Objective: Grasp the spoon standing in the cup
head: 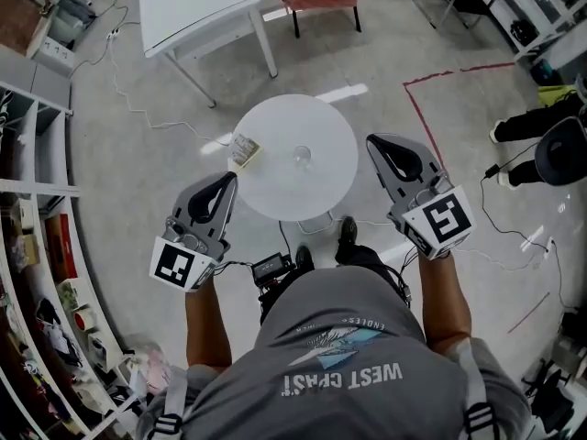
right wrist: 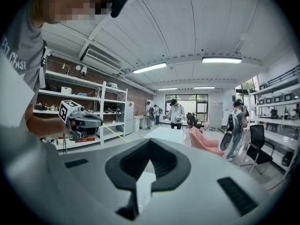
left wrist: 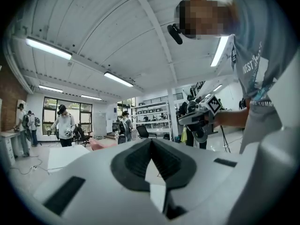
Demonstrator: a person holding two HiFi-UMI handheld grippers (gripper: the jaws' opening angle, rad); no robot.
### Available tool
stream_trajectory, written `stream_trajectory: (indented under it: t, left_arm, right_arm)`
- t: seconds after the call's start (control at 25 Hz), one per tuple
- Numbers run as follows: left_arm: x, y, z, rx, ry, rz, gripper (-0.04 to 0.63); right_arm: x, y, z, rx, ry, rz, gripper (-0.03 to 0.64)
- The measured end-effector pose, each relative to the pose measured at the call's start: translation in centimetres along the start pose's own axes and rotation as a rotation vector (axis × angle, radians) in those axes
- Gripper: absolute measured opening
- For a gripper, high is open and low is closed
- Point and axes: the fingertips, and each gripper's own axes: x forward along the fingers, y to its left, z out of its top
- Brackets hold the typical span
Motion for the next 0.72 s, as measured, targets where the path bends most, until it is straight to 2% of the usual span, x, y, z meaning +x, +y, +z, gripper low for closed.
stream_trajectory:
  t: [0.56,0.72]
  left_arm:
    - [-1.8,0.3,-0.3,0.026,-0.004,0.012,0.005]
    - [-1.8,0.1,-0.6,0.027,-0.004,0.006,0.005]
  right_arm:
    - [-0.6,1.5,1.2,-0.022,-0.012,-0.007,0.001]
    - [-0.9,1.6,0.1,-0.002,0.039,-0.021,0.000]
